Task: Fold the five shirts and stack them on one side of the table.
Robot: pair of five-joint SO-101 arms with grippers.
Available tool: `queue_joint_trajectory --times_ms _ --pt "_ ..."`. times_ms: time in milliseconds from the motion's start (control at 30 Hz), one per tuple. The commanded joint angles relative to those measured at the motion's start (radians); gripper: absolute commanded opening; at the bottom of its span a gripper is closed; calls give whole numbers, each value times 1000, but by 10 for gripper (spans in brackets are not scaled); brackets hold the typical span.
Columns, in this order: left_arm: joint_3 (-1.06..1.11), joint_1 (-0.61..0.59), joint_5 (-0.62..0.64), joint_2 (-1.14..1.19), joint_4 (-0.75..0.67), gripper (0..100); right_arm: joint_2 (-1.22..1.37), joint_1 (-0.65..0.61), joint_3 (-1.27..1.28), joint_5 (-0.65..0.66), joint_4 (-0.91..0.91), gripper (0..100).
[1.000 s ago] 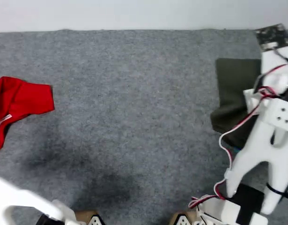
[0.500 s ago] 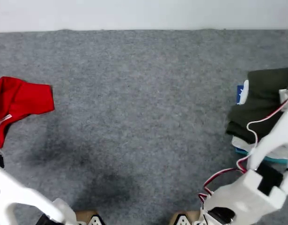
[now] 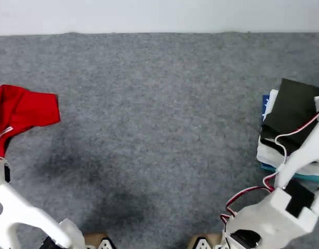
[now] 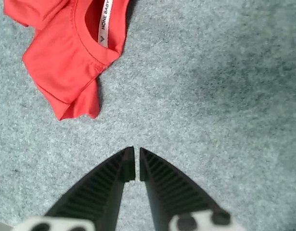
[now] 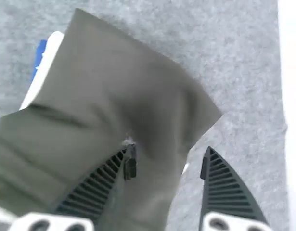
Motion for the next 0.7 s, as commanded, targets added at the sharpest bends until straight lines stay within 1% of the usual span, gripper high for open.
queue_joint_trajectory --times_ms 0,67,100,167,200,300,467,600,667 --pt "-38 17 -9 -25 -12 32 -58 -68 -17 -17 104 147" --pt "-38 20 -9 -25 -12 32 -24 -97 -17 -17 124 34" --pt "-38 26 -9 -25 -12 32 -1 -107 -17 -21 127 0" --pt "-38 26 -9 -28 -12 32 51 -111 -17 -49 128 47" --pt "-38 26 -9 -28 -12 32 81 -111 -17 -69 128 48" --pt "-35 26 -9 -29 -12 32 166 -134 -17 -126 136 8" --pt "-33 26 -9 -26 -12 32 266 -219 -17 -187 302 10" --pt "-33 26 -9 -29 -11 32 265 -274 -28 -206 463 10" --pt "-33 26 -9 -29 -9 32 239 -280 -38 -206 496 9"
